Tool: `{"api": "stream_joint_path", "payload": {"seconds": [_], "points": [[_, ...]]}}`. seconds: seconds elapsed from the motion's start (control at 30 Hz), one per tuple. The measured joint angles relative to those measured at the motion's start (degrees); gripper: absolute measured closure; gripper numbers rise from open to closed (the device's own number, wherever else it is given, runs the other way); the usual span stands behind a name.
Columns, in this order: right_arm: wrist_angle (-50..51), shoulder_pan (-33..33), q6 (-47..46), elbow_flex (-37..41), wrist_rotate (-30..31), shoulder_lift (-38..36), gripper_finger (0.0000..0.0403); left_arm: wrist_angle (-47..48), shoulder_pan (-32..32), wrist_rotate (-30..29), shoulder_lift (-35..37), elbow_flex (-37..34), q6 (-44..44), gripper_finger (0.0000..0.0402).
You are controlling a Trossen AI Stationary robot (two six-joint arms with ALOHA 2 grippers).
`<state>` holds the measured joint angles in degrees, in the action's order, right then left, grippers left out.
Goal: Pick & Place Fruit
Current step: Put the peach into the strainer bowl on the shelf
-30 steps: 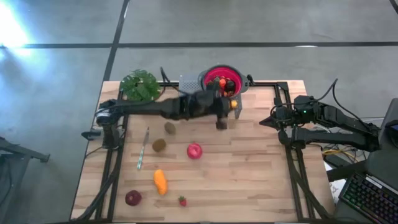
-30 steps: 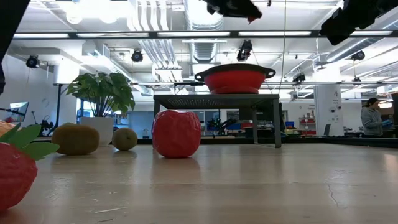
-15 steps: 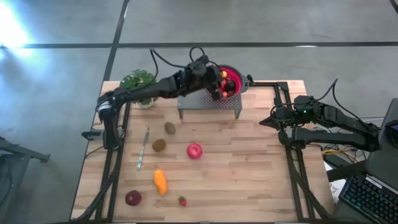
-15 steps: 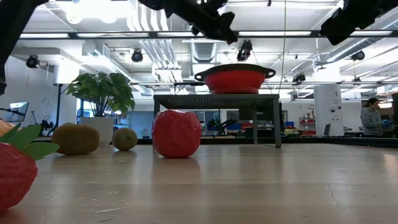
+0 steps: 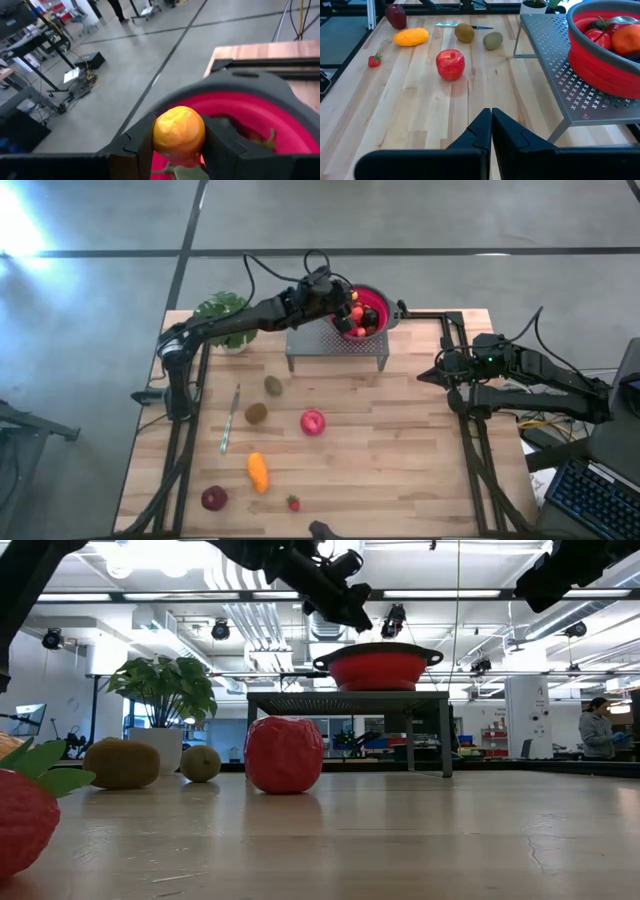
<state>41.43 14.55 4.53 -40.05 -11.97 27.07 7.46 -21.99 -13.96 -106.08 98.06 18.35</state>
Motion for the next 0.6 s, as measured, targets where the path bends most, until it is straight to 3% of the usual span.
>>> {"api": "stream_joint_path", "payload": {"seconds": [0.6], "points": [[0.0,0.0,0.11,-0.02,0.0,0.0,0.0394,1.42,-1.08,-0.52,-0.5,-6.14,-0.39,0.0262]]}}
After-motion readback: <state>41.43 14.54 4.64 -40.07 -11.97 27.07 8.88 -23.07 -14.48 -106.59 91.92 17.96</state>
